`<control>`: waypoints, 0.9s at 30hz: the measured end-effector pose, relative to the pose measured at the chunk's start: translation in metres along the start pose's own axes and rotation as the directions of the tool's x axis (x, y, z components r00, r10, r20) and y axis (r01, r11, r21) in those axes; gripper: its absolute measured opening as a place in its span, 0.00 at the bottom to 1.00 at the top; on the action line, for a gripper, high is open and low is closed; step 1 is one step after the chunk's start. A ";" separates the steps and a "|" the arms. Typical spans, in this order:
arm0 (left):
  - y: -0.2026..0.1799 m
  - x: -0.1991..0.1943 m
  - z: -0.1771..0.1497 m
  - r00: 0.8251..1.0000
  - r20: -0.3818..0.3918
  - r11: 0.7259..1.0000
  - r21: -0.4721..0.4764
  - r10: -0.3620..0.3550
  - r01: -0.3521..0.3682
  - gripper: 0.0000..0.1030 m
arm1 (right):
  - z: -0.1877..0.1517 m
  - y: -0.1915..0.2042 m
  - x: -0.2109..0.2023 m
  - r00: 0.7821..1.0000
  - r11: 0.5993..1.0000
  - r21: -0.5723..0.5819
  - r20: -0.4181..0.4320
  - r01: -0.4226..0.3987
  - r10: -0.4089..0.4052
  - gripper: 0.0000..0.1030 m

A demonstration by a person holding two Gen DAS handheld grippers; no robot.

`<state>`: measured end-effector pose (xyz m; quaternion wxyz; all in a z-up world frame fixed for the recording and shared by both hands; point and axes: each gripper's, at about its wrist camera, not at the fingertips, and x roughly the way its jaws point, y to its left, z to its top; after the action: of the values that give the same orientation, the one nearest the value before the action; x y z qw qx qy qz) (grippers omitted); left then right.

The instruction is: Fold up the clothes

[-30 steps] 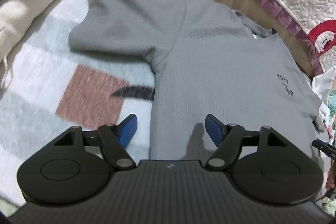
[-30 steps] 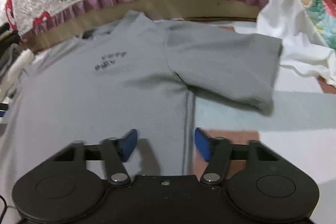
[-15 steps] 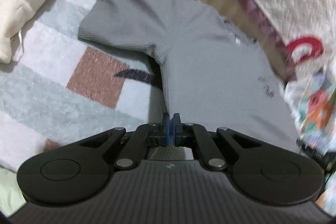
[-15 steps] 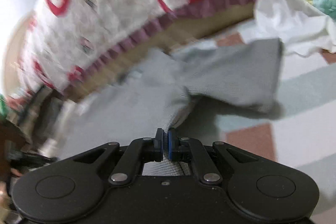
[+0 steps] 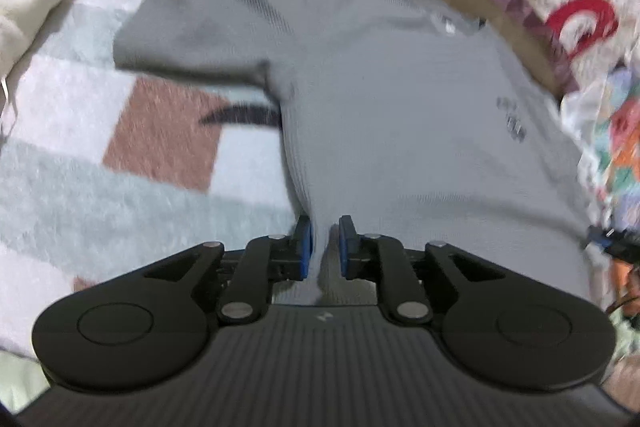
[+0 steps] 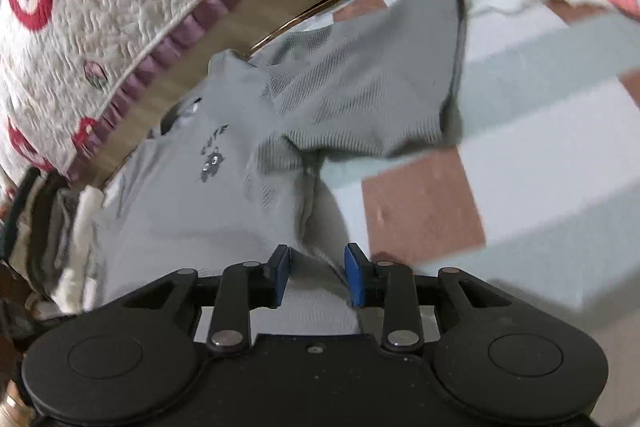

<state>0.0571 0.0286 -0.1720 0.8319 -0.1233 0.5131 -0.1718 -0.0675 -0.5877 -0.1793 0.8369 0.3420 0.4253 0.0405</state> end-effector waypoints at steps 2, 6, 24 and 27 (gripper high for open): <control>-0.003 0.003 -0.002 1.000 0.019 1.000 0.020 0.021 -0.022 0.15 | -0.002 -0.003 0.005 1.000 1.000 0.003 -0.007 -0.013 0.013 0.35; 0.006 0.007 0.007 0.998 0.068 0.997 -0.073 0.010 -0.005 0.27 | -0.002 -0.009 0.018 0.997 0.997 0.008 -0.019 -0.076 0.076 0.39; 0.006 0.010 0.014 0.985 0.119 0.984 -0.107 -0.129 0.141 0.11 | 0.021 -0.009 0.018 0.965 0.968 0.000 0.071 -0.252 0.251 0.08; 0.003 0.016 0.016 0.990 0.093 0.987 -0.109 -0.109 0.119 0.25 | 0.021 -0.011 0.023 0.968 0.970 -0.003 0.060 -0.244 0.244 0.08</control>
<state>0.0791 0.0254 -0.1794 0.8336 -0.2073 0.4777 -0.1840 -0.0396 -0.5986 -0.1933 0.8372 0.3946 0.3549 0.1320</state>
